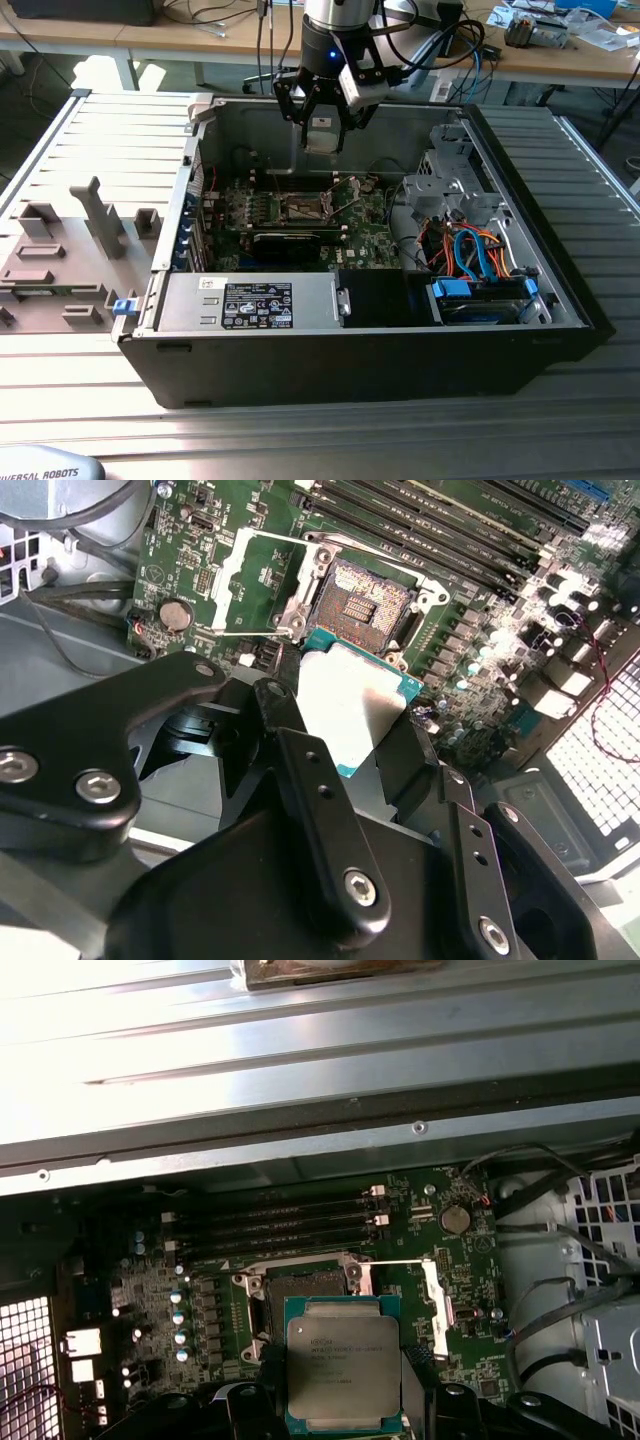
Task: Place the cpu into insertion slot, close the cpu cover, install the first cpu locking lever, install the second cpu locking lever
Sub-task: 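Place the cpu into insertion slot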
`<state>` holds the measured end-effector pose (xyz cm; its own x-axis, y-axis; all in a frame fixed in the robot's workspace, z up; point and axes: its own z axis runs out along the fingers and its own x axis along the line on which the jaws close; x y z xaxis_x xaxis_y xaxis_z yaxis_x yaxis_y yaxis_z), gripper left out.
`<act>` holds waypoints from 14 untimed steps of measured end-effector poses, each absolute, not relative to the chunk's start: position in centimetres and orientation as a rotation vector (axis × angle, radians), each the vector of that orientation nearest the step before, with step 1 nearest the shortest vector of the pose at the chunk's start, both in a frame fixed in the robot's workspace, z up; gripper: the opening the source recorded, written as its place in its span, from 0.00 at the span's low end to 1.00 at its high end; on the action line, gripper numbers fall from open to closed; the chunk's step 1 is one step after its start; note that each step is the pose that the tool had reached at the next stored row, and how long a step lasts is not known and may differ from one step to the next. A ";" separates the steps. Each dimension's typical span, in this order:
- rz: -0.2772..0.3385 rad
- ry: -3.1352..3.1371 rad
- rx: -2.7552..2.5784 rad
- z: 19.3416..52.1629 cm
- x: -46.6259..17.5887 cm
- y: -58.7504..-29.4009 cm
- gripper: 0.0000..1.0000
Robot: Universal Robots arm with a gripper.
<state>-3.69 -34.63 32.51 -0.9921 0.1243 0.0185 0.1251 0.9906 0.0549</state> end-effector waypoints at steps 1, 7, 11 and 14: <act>-0.087 -3.119 -0.197 32.5 -3.7 -34.6 0.54; -0.088 -3.119 -0.205 32.5 -3.7 -34.6 0.54; -0.088 -3.119 -0.211 32.5 -3.7 -34.6 0.54; -0.088 -3.118 -0.217 32.5 -3.7 -34.6 0.54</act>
